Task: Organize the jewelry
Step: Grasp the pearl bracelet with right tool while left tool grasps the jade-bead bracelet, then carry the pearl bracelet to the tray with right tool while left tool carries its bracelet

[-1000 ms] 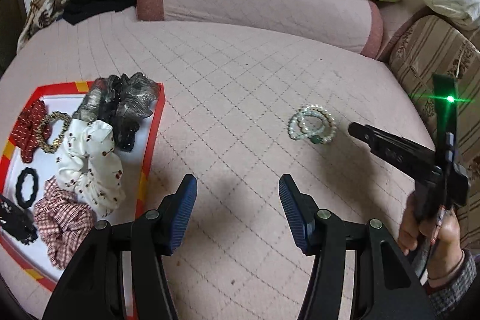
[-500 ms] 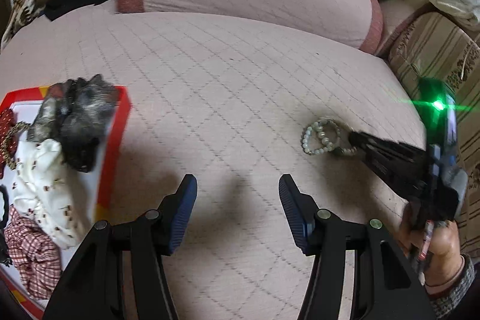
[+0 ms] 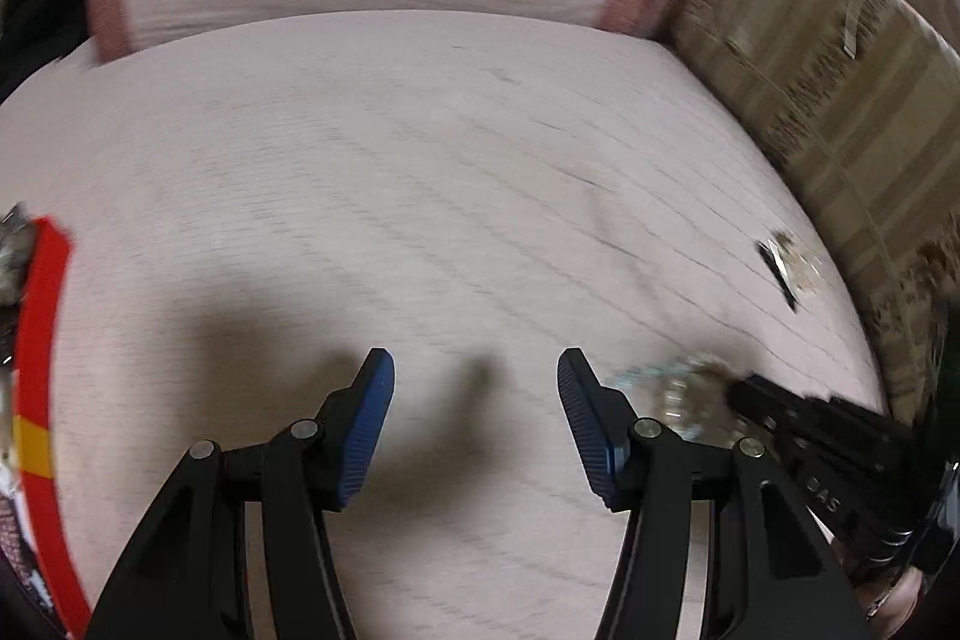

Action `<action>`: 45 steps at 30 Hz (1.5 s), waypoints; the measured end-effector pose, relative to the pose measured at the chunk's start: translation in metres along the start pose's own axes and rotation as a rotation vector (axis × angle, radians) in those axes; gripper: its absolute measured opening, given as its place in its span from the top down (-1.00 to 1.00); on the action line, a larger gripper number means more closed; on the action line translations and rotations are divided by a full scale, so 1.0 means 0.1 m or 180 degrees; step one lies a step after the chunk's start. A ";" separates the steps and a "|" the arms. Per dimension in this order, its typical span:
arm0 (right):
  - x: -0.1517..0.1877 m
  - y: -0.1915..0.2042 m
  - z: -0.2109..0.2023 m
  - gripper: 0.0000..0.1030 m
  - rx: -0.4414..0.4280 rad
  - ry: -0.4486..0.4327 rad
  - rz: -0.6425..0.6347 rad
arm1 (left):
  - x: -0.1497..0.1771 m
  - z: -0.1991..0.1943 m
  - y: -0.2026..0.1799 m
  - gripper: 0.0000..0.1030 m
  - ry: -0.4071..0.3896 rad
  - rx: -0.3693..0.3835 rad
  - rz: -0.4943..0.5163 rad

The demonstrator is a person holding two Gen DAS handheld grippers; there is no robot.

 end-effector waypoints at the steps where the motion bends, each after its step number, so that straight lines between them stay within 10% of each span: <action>1: -0.02 -0.01 -0.01 0.78 0.0009 -0.0019 -0.0046 | 0.02 0.03 -0.11 -0.08 0.0011 0.0046 0.0088; 16: -0.03 -0.08 0.04 0.77 -0.0183 0.0047 0.0057 | 0.21 0.36 -0.57 0.19 0.0193 0.0033 0.0641; 20: -0.04 0.02 0.09 0.76 -0.0084 0.0005 -0.0118 | 0.29 0.32 -0.69 0.90 0.0243 0.0076 0.0788; 45: 0.00 0.27 -0.37 0.78 -0.0031 -0.0565 0.0011 | 0.65 -1.40 0.60 0.90 -0.0459 -0.0291 -0.0211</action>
Point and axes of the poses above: each gripper's, at about its wrist camera, not at the fingertips, and z roughly the way its jaws point, y to its left, x to its underside, the point moved 2 cm from there along z, roughly the way its jaws point, and after that the axes turned 9 degrees about -y, right-handed, at the moved point
